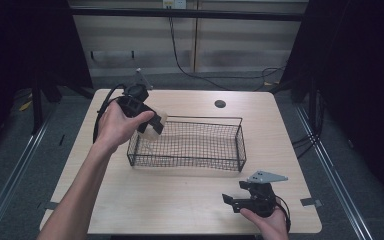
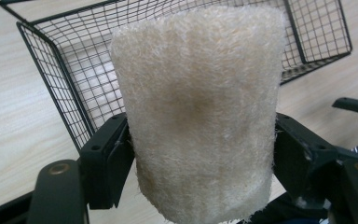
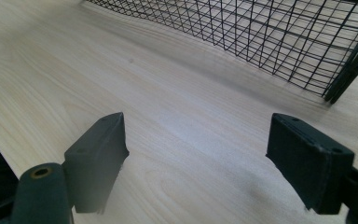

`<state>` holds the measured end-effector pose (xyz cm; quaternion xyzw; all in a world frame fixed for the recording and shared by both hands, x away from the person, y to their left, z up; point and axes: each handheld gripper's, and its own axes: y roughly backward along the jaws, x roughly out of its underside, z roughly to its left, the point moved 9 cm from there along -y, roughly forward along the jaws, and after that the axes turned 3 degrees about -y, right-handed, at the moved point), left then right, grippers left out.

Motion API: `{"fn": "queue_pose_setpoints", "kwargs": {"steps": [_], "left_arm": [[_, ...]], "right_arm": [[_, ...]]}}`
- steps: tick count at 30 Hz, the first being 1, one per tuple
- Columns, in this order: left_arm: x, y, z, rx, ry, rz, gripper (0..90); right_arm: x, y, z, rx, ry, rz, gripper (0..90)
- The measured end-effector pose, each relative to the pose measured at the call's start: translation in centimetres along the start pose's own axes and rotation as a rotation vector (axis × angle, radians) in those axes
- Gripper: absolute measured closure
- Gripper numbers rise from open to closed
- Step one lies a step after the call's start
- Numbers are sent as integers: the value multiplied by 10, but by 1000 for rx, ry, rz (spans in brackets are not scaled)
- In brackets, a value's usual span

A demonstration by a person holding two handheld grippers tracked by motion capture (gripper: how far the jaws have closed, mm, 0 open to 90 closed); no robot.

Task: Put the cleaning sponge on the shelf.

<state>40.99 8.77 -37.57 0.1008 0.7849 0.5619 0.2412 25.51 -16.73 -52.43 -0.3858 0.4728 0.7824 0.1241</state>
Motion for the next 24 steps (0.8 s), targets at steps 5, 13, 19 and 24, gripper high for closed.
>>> {"fn": "queue_pose_setpoints", "kwargs": {"steps": [5,13,19,24], "left_arm": [[-3,-4,5,-6,23,11,274],[-6,-13,12,-18,73,8,273],[-7,-27,15,-35,89,28,273],[-7,-36,20,-32,118,35,273]], "right_arm": [[0,0,1,-2,2,2,196],[0,-1,0,-3,0,2,196],[0,-1,0,-3,-1,1,195],[0,-1,0,-6,0,1,195]]}}
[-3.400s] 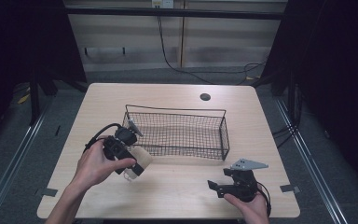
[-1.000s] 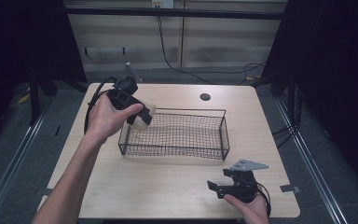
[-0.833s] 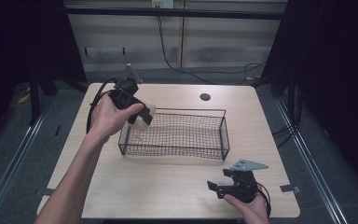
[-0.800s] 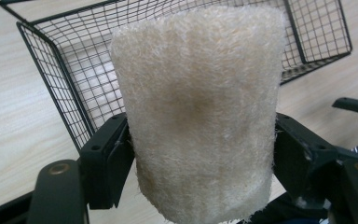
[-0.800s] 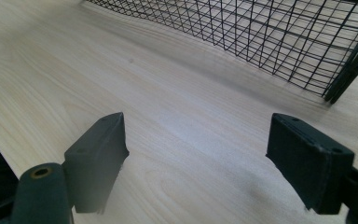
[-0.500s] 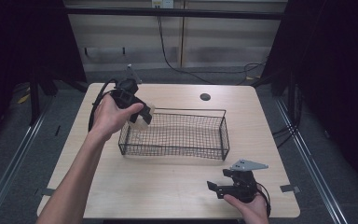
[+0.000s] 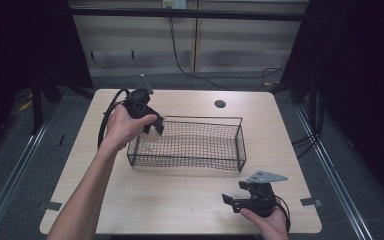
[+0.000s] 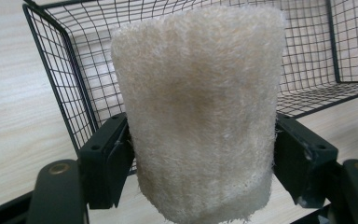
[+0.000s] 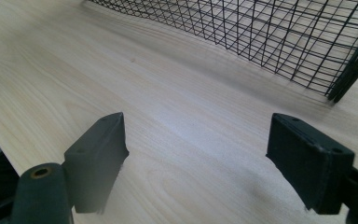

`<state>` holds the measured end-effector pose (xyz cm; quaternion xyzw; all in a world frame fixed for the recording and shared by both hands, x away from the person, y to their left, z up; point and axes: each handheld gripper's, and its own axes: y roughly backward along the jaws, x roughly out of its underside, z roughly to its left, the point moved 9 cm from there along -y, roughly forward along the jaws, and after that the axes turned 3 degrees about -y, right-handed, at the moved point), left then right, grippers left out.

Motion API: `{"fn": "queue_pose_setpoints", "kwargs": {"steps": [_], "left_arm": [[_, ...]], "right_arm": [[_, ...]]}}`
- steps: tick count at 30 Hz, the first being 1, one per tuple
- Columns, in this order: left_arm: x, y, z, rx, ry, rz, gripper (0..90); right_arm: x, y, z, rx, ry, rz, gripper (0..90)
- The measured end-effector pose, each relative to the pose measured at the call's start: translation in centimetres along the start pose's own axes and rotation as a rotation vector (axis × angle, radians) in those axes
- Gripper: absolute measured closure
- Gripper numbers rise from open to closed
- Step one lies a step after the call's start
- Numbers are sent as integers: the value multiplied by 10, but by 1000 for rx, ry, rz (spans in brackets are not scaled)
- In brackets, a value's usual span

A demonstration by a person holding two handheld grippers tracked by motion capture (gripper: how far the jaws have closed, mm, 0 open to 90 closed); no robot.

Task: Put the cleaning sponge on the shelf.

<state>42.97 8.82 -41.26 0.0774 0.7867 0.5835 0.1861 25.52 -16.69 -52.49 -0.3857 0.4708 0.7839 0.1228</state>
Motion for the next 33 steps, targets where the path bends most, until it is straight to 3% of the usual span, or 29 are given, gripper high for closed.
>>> {"fn": "queue_pose_setpoints", "kwargs": {"steps": [12,15,18,33], "left_arm": [[3,-26,19,-15,63,47,273],[5,-30,22,-48,70,61,274],[5,-34,25,-54,92,61,273],[10,-59,36,-81,112,109,274]], "right_arm": [[1,-1,1,-6,-5,4,195],[1,-2,1,-6,-5,6,195],[1,-2,2,-7,-3,6,195],[1,-2,2,-10,-9,10,195]]}}
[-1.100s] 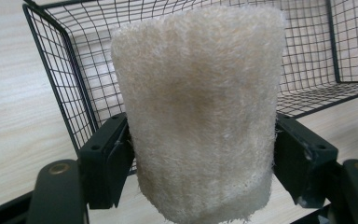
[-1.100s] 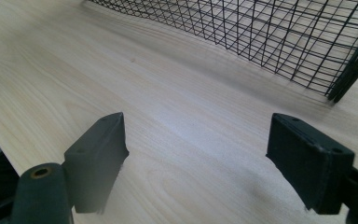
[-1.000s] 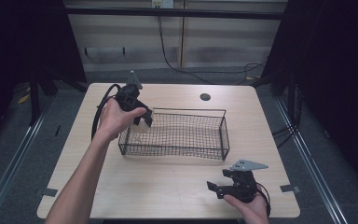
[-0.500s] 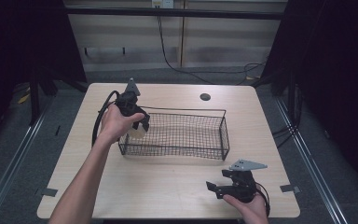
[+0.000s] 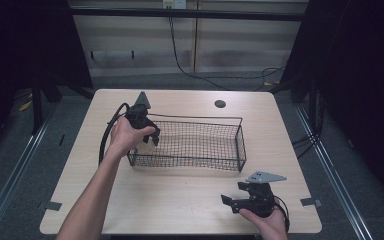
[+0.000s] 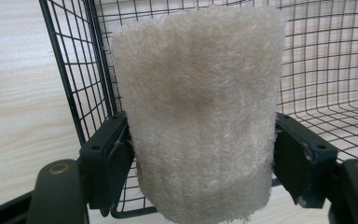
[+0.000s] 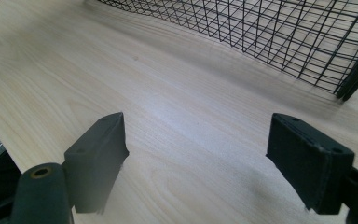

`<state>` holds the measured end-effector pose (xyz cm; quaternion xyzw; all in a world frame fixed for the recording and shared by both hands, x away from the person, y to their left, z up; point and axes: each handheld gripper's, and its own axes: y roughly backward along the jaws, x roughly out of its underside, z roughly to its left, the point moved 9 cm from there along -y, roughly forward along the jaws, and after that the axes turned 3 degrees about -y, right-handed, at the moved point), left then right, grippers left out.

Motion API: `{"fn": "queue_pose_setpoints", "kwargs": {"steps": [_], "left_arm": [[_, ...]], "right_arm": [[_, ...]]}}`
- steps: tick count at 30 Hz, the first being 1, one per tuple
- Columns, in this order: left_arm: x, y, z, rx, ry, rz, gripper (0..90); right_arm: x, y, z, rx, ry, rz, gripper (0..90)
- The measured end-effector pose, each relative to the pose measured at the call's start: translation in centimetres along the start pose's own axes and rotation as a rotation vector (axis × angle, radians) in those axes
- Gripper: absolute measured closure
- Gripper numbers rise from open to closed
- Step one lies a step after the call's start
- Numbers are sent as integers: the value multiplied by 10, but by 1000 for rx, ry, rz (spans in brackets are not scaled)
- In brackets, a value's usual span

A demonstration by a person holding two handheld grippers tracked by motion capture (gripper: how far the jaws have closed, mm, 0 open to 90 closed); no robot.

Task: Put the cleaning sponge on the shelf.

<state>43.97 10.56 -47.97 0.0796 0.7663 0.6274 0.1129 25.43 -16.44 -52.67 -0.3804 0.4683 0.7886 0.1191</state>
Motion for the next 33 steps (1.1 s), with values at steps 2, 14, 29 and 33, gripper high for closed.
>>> {"fn": "queue_pose_setpoints", "kwargs": {"steps": [2,14,29,33], "left_arm": [[0,-4,2,-2,-5,6,273],[4,-20,7,-29,10,51,273],[6,-36,-3,-84,-29,79,272],[5,-38,-1,-126,-14,73,272]], "right_arm": [[0,0,0,-2,-2,3,196],[1,-1,1,-6,1,6,196],[1,-2,1,-5,3,7,196],[1,-1,2,-7,4,5,196]]}}
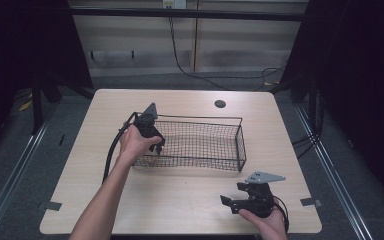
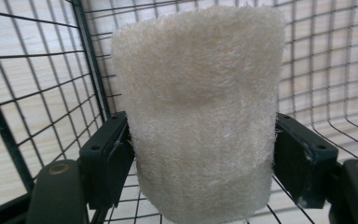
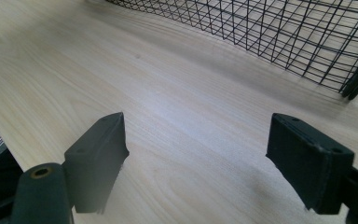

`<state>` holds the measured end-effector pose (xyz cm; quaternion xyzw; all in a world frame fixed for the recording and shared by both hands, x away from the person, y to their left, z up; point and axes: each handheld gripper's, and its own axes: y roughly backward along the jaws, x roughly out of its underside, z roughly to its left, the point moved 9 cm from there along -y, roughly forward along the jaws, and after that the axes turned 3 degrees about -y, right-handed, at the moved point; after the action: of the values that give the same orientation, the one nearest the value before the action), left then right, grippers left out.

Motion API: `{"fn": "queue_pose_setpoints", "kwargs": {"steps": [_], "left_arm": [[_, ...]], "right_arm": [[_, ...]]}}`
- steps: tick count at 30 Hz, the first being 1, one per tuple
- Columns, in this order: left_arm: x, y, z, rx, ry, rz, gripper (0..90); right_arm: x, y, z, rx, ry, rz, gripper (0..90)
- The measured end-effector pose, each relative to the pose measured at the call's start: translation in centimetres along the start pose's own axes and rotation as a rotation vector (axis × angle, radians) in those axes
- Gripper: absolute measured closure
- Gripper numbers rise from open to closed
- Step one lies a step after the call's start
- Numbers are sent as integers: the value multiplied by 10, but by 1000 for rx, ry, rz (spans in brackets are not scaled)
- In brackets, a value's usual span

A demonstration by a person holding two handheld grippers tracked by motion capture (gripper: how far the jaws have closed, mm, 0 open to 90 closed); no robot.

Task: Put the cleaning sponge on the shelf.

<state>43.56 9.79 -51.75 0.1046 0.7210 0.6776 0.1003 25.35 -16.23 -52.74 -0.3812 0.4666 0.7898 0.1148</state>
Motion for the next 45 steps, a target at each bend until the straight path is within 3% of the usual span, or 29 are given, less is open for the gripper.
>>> {"fn": "queue_pose_setpoints", "kwargs": {"steps": [2,4,9,10,13,16,19,26,31,37,45], "left_arm": [[1,-3,0,10,-4,23,272],[0,-4,1,-1,9,3,272],[1,-5,1,-5,4,12,271],[2,-5,-1,15,6,19,271],[1,-8,1,-2,19,10,270],[3,-11,3,-1,26,35,270],[1,-13,3,-8,31,19,267],[2,-14,0,10,12,41,258],[1,-14,0,7,14,24,237],[2,-11,-2,34,-8,29,178],[2,-7,-5,63,-19,9,180]], "right_arm": [[0,0,0,1,-2,0,196],[0,0,-1,1,-3,0,196],[0,0,0,0,-1,0,196],[0,0,0,-3,-2,0,196],[0,0,0,0,-2,0,196],[0,0,0,0,-7,0,196],[0,0,0,-3,-4,0,196],[0,0,0,-3,-1,-1,196],[0,0,0,-3,-2,1,196],[0,1,0,1,-7,-1,196],[-1,1,0,1,-5,-1,196]]}}
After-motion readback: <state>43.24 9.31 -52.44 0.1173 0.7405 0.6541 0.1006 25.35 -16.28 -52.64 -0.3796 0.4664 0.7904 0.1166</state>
